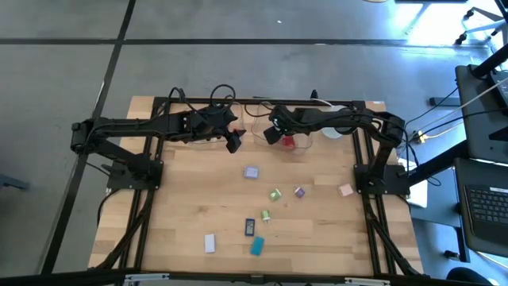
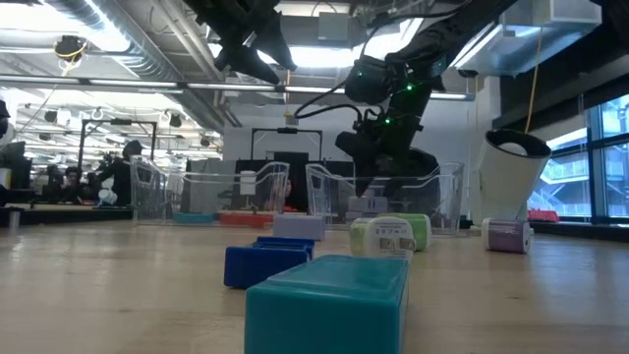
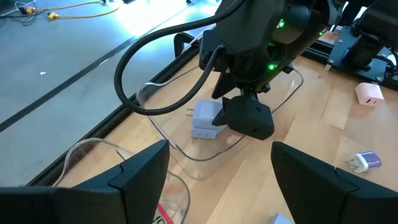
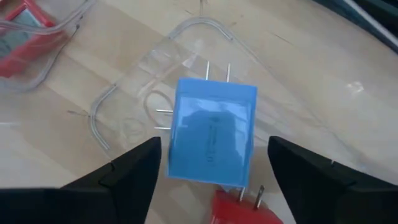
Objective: Pick & Place Office items
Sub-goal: Put the white charger adapter into the right transparent bin
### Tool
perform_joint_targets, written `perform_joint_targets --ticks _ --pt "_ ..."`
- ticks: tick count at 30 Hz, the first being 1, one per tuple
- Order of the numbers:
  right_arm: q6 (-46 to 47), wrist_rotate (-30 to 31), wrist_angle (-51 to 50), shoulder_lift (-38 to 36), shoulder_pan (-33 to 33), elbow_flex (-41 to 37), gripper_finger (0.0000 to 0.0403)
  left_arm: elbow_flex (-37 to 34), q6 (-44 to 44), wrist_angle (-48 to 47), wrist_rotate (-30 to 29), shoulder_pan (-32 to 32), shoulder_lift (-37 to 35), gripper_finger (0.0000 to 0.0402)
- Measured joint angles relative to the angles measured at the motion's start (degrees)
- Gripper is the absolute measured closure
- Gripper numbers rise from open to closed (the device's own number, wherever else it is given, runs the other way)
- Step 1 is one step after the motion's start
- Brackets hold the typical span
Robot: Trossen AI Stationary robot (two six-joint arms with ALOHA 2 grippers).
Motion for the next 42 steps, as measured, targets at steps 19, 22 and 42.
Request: perform_joint_targets --ticks 19,22,42 --pt "-1.98 -0.52 -31.58 -25.70 6.81 0.00 0.0095 0.00 -0.02 -0.02 0.02 -0.02 0.00 0.0123" --pt "1.15 -3.90 -39.90 -29.09 9.37 0.00 0.0097 0.00 0.00 -0.02 0.04 -0.02 0.00 0.0123" --pt "-14.61 -23.39 -49.09 -30.21 27.32 -20.65 0.0097 0.00 0.00 -0.01 0.11 -0.01 0.00 0.0123"
